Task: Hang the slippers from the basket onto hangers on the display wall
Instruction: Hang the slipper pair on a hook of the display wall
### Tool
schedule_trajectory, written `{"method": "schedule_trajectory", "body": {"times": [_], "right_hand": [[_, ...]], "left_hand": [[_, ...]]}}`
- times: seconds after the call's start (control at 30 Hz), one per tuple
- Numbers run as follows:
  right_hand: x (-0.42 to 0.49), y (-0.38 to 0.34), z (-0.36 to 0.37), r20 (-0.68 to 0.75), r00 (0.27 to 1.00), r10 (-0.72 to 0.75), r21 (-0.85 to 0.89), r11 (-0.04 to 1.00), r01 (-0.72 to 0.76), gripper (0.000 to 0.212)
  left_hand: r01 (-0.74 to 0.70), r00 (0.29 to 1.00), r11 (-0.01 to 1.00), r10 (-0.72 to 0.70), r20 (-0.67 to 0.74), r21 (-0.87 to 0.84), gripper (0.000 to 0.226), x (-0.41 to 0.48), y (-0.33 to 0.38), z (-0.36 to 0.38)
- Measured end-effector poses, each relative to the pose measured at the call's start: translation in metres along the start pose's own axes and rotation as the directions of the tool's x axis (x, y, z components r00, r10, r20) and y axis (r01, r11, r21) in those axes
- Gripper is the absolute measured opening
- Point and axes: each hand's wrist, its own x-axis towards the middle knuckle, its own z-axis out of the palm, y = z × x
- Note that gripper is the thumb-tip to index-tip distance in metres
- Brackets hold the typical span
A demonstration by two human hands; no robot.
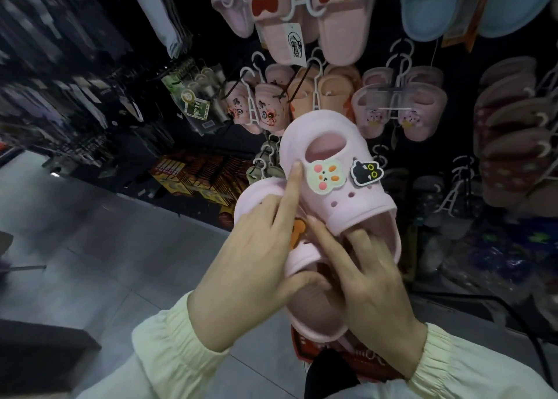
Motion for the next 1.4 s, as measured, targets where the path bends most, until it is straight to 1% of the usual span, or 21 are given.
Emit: {"method": "schedule_trajectory", "body": {"times": [0.07,0.2,0.3,0.37,0.43,0.53,0.6,0.67,0.77,0.87,1.03,1.2,1.3,1.4], "right_hand": [[0.000,-0.001,-0.001,0.024,1.000,0.004,0.008,1.000,-0.004,0.052],[-0.004,-0.002,0.001,0.075,0.997,0.018,-0.009,1.000,-0.017,0.060],[-0.011,-0.002,0.003,0.117,0.993,0.003,-0.020,1.000,0.000,0.063],[-0.013,-0.002,0.005,0.143,0.990,-0.013,-0.013,1.000,0.015,0.066],[-0.015,-0.002,0.006,0.149,0.988,-0.028,0.004,1.000,0.028,0.063],[-0.017,-0.001,0.007,0.139,0.990,-0.039,0.051,0.998,0.033,0.055],[-0.019,-0.002,0.008,0.135,0.989,-0.057,0.071,0.996,0.047,0.047],[-0.021,-0.001,0.010,0.139,0.987,-0.076,0.090,0.994,0.064,0.043],[-0.022,0.004,0.012,0.145,0.983,-0.108,0.161,0.983,0.085,0.052],[-0.025,0.009,0.014,0.159,0.979,-0.131,0.230,0.969,0.092,0.059],[-0.026,0.013,0.016,0.229,0.972,-0.055,0.324,0.946,-0.023,0.061],[-0.029,0.014,0.022,0.303,0.953,-0.004,0.399,0.909,-0.123,0.071],[-0.032,0.016,0.024,0.277,0.960,0.045,0.431,0.887,-0.166,0.071],[-0.036,0.020,0.028,0.215,0.971,0.105,0.401,0.897,-0.185,0.062]], "left_hand": [[-0.031,0.999,0.997,0.030,0.012,0.069,0.115,-0.005,-0.001,-0.001],[0.010,0.997,0.989,0.002,-0.079,0.145,0.112,-0.005,-0.006,-0.007],[0.034,0.996,0.979,-0.016,-0.091,0.199,0.107,-0.001,-0.013,-0.006],[0.050,0.996,0.979,-0.035,-0.080,0.198,0.105,-0.001,-0.015,-0.004],[0.066,0.997,0.978,-0.058,-0.048,0.196,0.102,-0.001,-0.015,-0.001],[0.081,0.997,0.984,-0.082,0.001,0.160,0.103,-0.003,-0.016,0.005],[0.069,0.997,0.983,-0.071,0.004,0.172,0.103,-0.004,-0.017,0.008],[0.062,0.998,0.979,-0.064,0.002,0.195,0.103,-0.003,-0.016,0.011],[0.082,0.997,0.982,-0.079,-0.025,0.169,0.097,-0.003,-0.015,0.018],[0.118,0.991,0.984,-0.107,-0.083,0.133,0.087,-0.001,-0.016,0.028],[0.148,0.984,0.982,-0.135,-0.113,0.114,0.081,0.002,-0.022,0.042],[0.171,0.982,0.974,-0.157,-0.101,0.148,0.084,0.006,-0.034,0.055],[0.187,0.980,0.967,-0.172,-0.102,0.172,0.083,0.009,-0.042,0.062],[0.195,0.979,0.964,-0.180,-0.092,0.183,0.087,0.012,-0.052,0.072]]}}
